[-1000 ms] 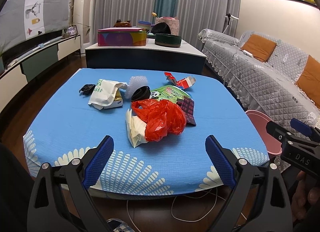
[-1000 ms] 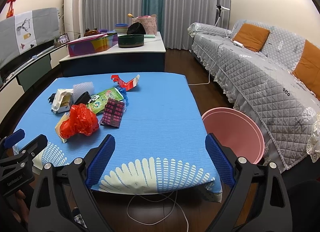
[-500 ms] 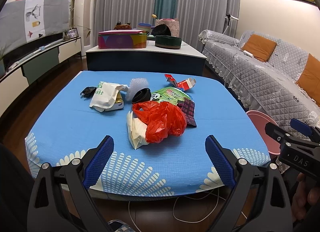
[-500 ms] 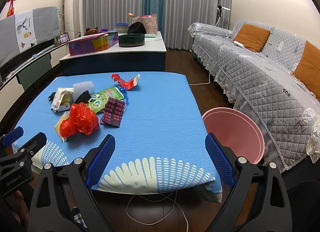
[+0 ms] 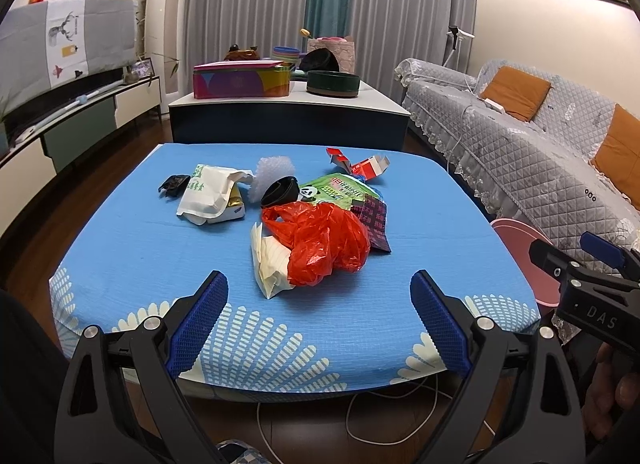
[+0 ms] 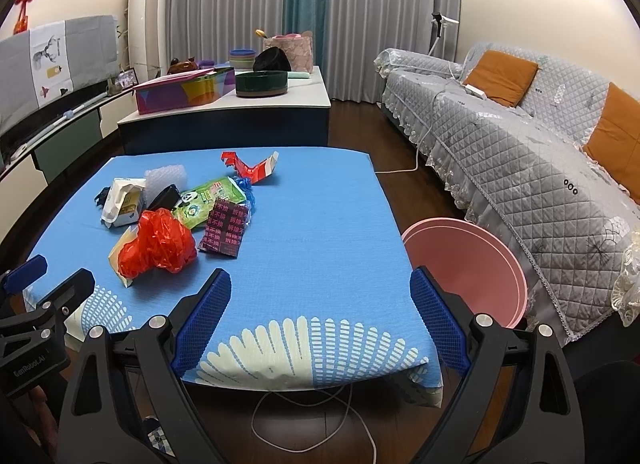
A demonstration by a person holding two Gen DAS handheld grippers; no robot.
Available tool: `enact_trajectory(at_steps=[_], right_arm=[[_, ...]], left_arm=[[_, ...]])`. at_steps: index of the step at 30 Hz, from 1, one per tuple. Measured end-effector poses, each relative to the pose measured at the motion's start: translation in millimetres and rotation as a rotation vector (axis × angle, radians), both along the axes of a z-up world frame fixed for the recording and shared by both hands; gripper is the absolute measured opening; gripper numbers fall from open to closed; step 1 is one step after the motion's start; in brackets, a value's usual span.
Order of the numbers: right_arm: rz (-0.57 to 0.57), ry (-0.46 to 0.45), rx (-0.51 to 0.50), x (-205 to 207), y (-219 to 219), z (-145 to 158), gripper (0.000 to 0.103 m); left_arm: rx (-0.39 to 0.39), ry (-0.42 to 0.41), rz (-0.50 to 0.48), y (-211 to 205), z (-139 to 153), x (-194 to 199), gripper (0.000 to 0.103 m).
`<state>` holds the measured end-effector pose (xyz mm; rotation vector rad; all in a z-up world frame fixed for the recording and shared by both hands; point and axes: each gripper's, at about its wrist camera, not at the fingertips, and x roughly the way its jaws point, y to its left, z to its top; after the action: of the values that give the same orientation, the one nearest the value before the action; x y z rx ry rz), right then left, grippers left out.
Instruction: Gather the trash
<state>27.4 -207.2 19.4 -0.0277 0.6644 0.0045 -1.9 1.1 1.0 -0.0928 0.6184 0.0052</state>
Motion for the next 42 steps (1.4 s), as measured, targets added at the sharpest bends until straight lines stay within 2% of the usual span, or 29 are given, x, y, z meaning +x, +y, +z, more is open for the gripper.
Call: enact_trajectory(at_steps=[6, 14, 20, 27, 36, 42], right_arm=[[-0.012, -0.009, 0.007, 0.1, -2.3, 2.9, 0.089], [-0.020, -0.004, 0.038, 1.9, -5.8, 1.6, 0.080], [-0.018, -0.021, 0.076, 3.2, -8.6, 5.1, 0.070], [0.033, 0.006, 0.131, 16.6, -2.9, -2.0, 0.052], [0.095, 0.058, 0.157, 42.1, 18.6, -17.8, 0.049], [0.140, 0.106, 0.149, 72.0, 42.5, -37.3, 0.049]], left_arm=[[-0.001, 0.001, 0.007, 0.9, -0.1, -0.2, 0.088], [-0.007, 0.000, 0.010, 0.7, 0.7, 0.2, 0.085], [-0.034, 0.019, 0.023, 5.8, -3.4, 6.6, 0.073], [-0.055, 0.048, 0.044, 11.4, -9.3, 18.8, 0.060], [-0.078, 0.087, 0.121, 29.2, -19.7, 38.7, 0.043], [-0.097, 0.108, 0.151, 39.7, -26.7, 52.7, 0.039]])
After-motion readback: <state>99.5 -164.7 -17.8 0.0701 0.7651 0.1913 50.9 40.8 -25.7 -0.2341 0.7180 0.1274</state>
